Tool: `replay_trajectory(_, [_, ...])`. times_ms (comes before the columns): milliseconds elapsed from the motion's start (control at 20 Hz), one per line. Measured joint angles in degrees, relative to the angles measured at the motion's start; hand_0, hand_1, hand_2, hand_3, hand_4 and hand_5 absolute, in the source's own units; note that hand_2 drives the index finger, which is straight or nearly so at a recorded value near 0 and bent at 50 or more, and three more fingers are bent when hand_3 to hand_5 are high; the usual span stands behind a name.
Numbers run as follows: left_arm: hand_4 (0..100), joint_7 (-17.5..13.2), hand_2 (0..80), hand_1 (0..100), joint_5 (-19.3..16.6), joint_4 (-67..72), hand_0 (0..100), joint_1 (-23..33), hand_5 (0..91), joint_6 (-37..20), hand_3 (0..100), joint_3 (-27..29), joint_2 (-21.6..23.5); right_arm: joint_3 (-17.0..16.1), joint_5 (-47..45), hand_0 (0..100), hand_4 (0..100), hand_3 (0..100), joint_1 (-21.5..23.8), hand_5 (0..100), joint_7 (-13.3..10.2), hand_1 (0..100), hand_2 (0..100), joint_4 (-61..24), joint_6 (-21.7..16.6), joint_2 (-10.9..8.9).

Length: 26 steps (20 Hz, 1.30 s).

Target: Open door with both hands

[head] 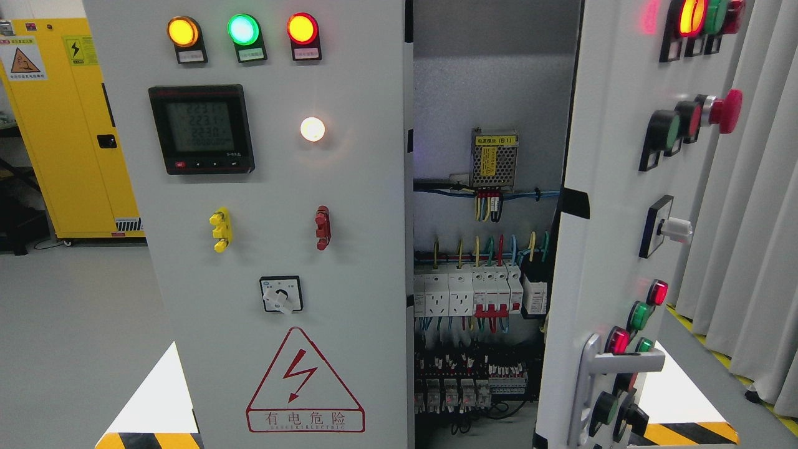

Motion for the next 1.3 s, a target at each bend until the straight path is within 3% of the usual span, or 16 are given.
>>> replay_trajectory(200, [0, -3.7, 0.0, 0, 5.2, -13.2, 0, 1.1, 0.0, 2.8, 0, 0.3, 4.4, 0.0, 0.0, 22, 0, 0, 0.0, 0, 0.0, 0, 0, 0.0, 0.0, 0.0])
replay_trajectory(501, [0, -4.6, 0.0, 0, 15.1, -29.6, 0, 1.3, 0.0, 3.7, 0, 0.5, 12.8, 0.0, 0.0, 22, 0, 0, 0.0, 0, 0.0, 0, 0, 0.0, 0.0, 0.0])
replay_trajectory(701, [0, -4.7, 0.0, 0, 21.7, -37.9, 0, -1.6, 0.0, 4.0, 0, 0.7, 19.0, 0.0, 0.0, 22, 0, 0, 0.0, 0, 0.0, 0, 0, 0.0, 0.0, 0.0])
replay_trajectory(901, [0, -4.8, 0.0, 0, 30.3, -44.1, 0, -8.7, 0.0, 8.3, 0, 0.7, 25.2, 0.0, 0.0, 22, 0, 0, 0.0, 0, 0.0, 0, 0, 0.0, 0.0, 0.0])
replay_trajectory(1302, [0, -4.9, 0.0, 0, 48.0, -51.2, 0, -28.8, 0.0, 19.0, 0, -0.8, 34.9, 0.0, 0.0, 22, 0, 0, 0.0, 0, 0.0, 0, 0, 0.0, 0.0, 0.0])
